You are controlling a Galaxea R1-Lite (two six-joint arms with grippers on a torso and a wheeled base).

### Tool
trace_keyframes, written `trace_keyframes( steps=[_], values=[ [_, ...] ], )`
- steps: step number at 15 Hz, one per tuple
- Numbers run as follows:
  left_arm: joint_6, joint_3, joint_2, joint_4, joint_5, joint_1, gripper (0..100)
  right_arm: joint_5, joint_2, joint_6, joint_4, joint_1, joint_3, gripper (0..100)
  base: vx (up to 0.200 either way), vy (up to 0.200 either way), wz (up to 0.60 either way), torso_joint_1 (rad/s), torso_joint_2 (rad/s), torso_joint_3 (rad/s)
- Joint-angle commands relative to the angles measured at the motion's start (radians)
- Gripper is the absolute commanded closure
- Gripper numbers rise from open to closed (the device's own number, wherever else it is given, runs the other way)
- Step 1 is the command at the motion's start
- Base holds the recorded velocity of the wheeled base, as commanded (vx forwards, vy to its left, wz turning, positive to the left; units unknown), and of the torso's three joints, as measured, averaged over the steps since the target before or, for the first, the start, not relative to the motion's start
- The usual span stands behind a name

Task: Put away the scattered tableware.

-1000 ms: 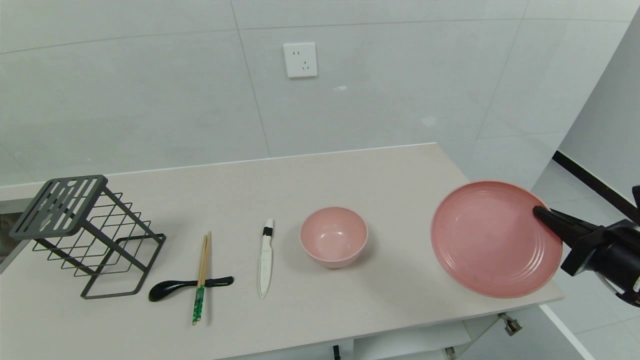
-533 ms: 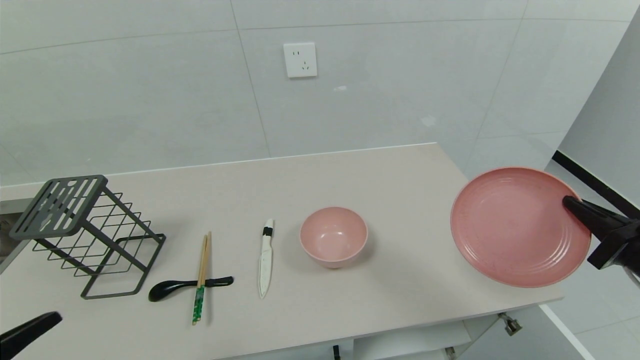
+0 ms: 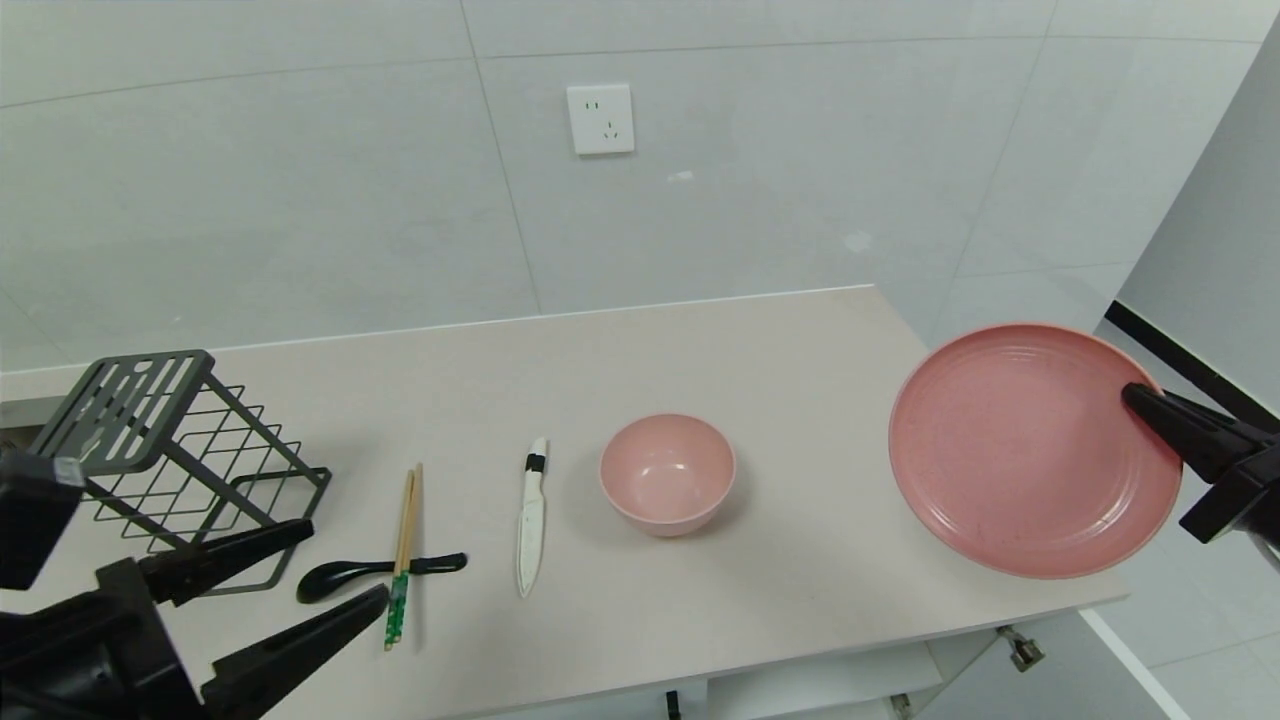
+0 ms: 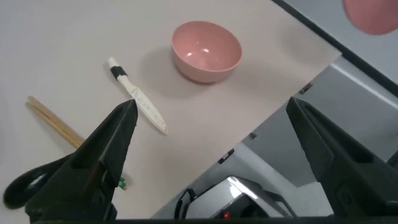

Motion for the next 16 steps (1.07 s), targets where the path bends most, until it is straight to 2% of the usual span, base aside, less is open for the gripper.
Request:
trace_keyframes(
  steps=[1,3,4,6,9,10,12,14,15,16],
  values=[
    [0.063,-0.027,0.178,-0.036,-0.015,-0.026,0,0.001,-0.003,0.0,-0.001,0.003,0.001,100,0.0,0.0,0.0,0.0,0.0,0.0],
    [0.086,-0.073,0.269,-0.084,-0.057,-0.075,0,0.001,-0.003,0.001,-0.001,0.003,0.004,100,0.0,0.0,0.0,0.0,0.0,0.0],
    [0.085,-0.1,0.338,-0.139,-0.057,-0.101,0,0.001,-0.003,0.001,-0.001,0.015,0.006,100,0.0,0.0,0.0,0.0,0.0,0.0],
    [0.083,-0.143,0.419,-0.19,-0.054,-0.136,0,0.001,-0.001,0.001,-0.001,0.037,0.016,100,0.0,0.0,0.0,0.0,0.0,0.0],
    [0.076,-0.214,0.488,-0.204,-0.034,-0.231,0,0.001,0.002,0.001,-0.001,0.058,0.027,100,0.0,0.0,0.0,0.0,0.0,0.0],
    [0.076,-0.266,0.552,-0.208,0.021,-0.265,0,0.001,0.002,0.001,-0.001,0.058,0.027,100,0.0,0.0,0.0,0.0,0.0,0.0],
    [0.068,-0.346,0.651,-0.208,0.109,-0.294,0,0.001,0.002,0.001,-0.001,0.058,0.029,100,0.0,0.0,0.0,0.0,0.0,0.0],
    [0.022,-0.398,0.723,-0.233,0.206,-0.312,0,0.001,0.002,0.001,-0.001,0.058,0.029,100,0.0,0.0,0.0,0.0,0.0,0.0],
    [-0.012,-0.427,0.769,-0.271,0.27,-0.326,0,0.001,0.002,0.001,-0.001,0.058,0.029,100,0.0,0.0,0.0,0.0,0.0,0.0],
    [-0.021,-0.441,0.787,-0.285,0.294,-0.332,0,0.001,0.003,0.001,-0.001,0.058,0.029,100,0.0,0.0,0.0,0.0,0.0,0.0]
  ],
)
